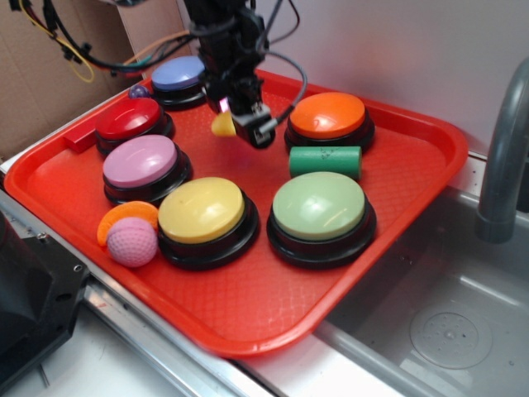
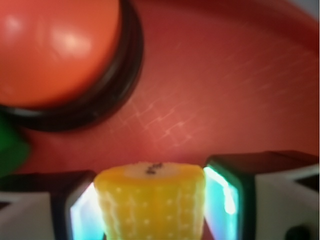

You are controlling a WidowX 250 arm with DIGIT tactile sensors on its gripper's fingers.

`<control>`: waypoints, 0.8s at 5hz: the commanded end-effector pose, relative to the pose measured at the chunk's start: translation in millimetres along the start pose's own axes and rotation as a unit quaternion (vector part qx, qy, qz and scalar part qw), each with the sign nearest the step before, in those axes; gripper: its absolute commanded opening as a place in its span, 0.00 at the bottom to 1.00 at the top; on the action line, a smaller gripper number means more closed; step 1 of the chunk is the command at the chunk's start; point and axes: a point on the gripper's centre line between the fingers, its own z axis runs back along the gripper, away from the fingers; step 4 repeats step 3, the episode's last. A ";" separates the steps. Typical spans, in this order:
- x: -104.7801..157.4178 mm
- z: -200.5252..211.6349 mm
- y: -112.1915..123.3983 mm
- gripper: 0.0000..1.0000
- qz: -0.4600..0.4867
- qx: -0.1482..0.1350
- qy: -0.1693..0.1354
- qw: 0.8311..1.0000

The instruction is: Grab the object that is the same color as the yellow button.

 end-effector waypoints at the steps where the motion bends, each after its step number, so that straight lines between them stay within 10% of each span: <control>1: -0.8 100.7 6.8 0.00 0.091 0.068 -0.003 0.994; 4: -23.2 143.8 20.5 0.00 0.204 0.117 0.031 0.971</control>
